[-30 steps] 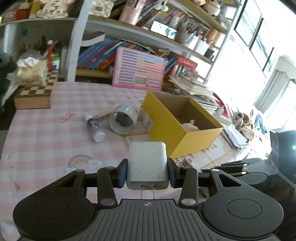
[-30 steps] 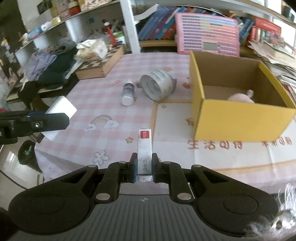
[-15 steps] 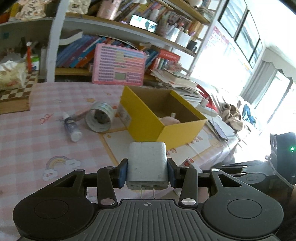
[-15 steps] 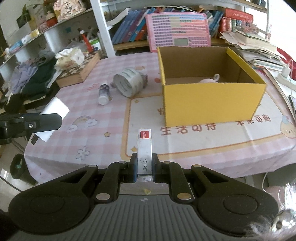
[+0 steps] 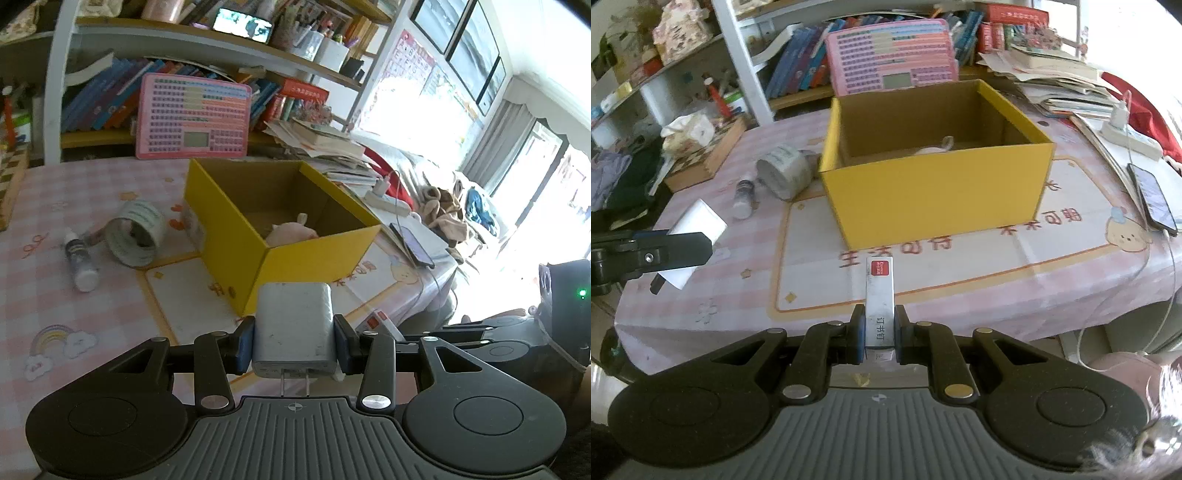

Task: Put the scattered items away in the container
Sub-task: 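Lift both held items and carry them toward the yellow box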

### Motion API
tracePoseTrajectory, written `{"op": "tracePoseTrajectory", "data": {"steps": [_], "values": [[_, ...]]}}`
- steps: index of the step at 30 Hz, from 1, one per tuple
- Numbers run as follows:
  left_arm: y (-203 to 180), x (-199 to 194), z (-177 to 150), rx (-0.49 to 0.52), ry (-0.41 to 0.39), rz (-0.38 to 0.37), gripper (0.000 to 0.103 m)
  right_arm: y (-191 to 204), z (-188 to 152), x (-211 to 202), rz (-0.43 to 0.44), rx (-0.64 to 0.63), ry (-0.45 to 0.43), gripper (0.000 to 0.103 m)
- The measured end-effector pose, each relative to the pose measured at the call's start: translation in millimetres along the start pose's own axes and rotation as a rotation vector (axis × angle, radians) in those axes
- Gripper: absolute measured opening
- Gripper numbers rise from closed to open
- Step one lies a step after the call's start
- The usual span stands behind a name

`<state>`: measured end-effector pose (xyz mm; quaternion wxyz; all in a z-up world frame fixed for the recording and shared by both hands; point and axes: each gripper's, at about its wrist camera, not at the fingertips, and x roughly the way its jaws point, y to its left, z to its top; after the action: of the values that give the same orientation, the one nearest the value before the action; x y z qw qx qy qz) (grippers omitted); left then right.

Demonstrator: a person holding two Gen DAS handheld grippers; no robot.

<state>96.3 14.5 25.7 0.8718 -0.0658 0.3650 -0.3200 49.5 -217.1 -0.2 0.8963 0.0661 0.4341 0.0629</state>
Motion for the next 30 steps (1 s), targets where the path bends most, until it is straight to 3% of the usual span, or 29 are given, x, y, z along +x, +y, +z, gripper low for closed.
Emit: {"op": "tracePoseTrajectory", "data": {"steps": [14, 30], "values": [[-34.9, 47.1, 26.8, 0.005, -0.004, 0.007, 0.041, -62.4, 27.1, 6.8, 0.010, -0.010, 0.001, 0.014], [-46.2, 95.1, 66.9, -0.001, -0.061, 0.111, 0.041, -99.9, 92.9, 36.6, 0.108, -0.129, -0.051, 0.014]]}}
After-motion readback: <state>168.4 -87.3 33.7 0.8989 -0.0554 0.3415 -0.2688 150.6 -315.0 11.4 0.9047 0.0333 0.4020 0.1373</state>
